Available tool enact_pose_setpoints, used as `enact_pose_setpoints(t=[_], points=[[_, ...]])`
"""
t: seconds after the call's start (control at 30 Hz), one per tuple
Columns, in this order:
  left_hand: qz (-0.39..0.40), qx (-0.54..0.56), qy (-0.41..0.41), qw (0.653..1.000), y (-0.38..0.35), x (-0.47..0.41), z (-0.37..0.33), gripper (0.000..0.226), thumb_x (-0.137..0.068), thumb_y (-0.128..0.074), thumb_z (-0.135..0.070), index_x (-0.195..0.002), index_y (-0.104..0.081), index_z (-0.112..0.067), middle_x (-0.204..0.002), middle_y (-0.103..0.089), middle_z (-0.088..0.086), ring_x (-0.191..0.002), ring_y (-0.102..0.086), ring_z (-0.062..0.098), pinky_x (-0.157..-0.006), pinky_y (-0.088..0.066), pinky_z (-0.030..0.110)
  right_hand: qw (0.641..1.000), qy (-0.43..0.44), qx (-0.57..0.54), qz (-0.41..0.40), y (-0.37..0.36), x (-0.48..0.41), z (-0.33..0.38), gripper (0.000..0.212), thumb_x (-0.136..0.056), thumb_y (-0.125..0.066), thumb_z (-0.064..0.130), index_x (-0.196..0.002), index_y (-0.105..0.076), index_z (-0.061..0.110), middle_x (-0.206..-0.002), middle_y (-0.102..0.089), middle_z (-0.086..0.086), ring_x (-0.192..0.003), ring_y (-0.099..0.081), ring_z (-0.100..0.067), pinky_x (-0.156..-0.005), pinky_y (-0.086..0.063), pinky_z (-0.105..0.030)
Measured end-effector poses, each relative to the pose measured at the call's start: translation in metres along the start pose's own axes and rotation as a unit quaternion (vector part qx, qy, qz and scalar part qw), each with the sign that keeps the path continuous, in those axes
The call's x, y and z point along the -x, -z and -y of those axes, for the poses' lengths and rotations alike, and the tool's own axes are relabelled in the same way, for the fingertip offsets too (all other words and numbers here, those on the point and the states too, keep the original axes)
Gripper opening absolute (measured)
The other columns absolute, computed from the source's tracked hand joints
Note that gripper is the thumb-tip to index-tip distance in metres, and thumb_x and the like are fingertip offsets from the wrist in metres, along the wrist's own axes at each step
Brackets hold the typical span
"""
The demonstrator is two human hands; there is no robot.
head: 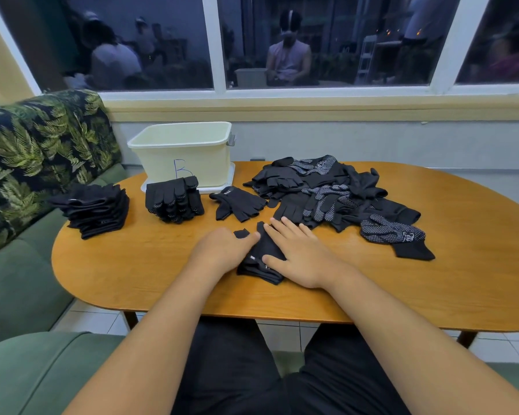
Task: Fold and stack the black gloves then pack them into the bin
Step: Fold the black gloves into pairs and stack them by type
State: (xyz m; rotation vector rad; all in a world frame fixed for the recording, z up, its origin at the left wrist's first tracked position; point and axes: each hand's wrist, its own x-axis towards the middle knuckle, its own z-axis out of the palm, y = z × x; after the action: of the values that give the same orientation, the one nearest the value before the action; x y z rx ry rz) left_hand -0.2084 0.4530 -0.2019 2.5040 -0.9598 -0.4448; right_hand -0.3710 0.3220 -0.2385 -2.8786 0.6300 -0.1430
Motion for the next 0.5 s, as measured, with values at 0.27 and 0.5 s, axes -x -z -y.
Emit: enact_pose_setpoints(t=[0.27, 0.5], points=[[-0.010, 0.126, -0.032, 0.991, -0.011, -0.001, -0.018, 0.016, -0.097, -0.070, -0.033, -0.095, -0.071, -0.017, -0.085, -0.072, 0.001, -0.077, -0.069, 0.023, -0.067, -0.054, 0.039, 0.999, -0.009, -0.022, -0.036, -0.001, 0.003, 0.001, 0.088, -0.100, -0.035, 0.075, -0.172, -0.008, 0.031, -0.180, -0.001, 0.007, -0.165, 0.002, -0.014, -0.135, -0.005, -0.044], [-0.095, 0.403, -0.113, 0.903, -0.020, 0.026, -0.011, 0.017, -0.100, -0.073, -0.020, -0.104, -0.058, -0.013, -0.097, -0.075, 0.005, -0.085, -0.075, 0.023, -0.072, -0.065, 0.052, 0.938, -0.054, -0.297, -0.169, 0.010, 0.010, 0.000, 0.087, -0.097, -0.071, 0.054, -0.167, -0.020, 0.047, -0.175, -0.022, 0.014, -0.160, -0.023, -0.007, -0.127, -0.033, -0.038]])
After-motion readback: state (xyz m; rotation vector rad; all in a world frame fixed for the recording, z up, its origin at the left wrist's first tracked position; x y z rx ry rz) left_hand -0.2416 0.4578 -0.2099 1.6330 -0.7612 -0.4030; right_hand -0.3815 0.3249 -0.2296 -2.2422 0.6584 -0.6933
